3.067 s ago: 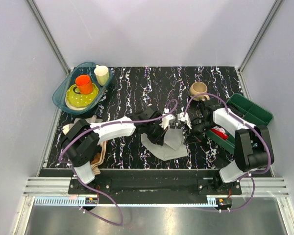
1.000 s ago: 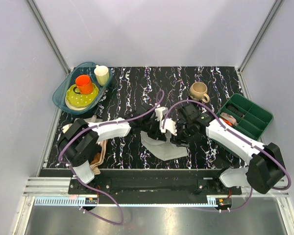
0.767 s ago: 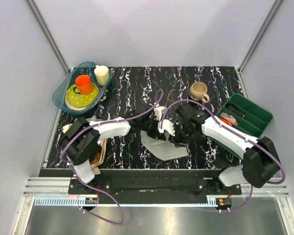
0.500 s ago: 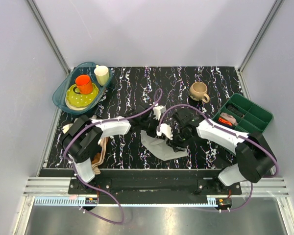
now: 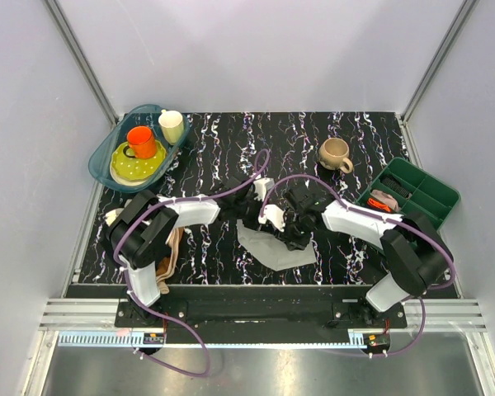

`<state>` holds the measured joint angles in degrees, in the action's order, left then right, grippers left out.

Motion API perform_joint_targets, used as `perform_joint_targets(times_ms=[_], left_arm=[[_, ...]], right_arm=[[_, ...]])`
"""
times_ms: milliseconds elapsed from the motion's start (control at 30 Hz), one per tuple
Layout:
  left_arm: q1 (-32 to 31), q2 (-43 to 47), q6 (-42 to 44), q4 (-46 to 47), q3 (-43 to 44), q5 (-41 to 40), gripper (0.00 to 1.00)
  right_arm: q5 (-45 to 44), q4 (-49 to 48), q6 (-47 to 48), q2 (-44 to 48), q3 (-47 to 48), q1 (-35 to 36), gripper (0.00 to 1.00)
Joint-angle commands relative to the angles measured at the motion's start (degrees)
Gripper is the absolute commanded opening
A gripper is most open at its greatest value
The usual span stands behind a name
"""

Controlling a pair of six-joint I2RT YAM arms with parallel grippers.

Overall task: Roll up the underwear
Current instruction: Fold the underwear at the center of the board.

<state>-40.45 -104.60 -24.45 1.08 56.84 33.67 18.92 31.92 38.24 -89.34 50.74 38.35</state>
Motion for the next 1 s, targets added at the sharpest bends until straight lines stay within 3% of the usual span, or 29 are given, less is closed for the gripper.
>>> perform_joint_targets(times_ms=[0, 200, 567, 867, 967], left_arm=[[-0.95, 0.18, 0.01, 5.25, 0.20, 3.59, 0.00], [-0.86, 0.27, -0.07, 5.25, 0.03, 3.86, 0.00], [-0.69, 0.53, -0.51, 5.25, -0.33, 4.21, 0.00], [-0.69, 2.03, 0.36, 3.05, 0.55, 4.30, 0.00], [-0.69, 1.94, 0.45, 2.61, 0.64, 4.12, 0.00]], right_arm=[[-3.09, -3.88, -2.55, -1.98, -0.11, 0.76, 0.30], [-4.68, -4.67, -2.90, -2.24, -0.47, 0.76, 0.14], [-4.59, -3.71, -3.52, -1.72, -0.03, 0.76, 0.00], [-5.73, 1.21, -1.94, 2.86, 1.38, 0.76, 0.01], [-6.61, 0.08, -2.99, 1.98, 1.03, 0.85, 0.23]])
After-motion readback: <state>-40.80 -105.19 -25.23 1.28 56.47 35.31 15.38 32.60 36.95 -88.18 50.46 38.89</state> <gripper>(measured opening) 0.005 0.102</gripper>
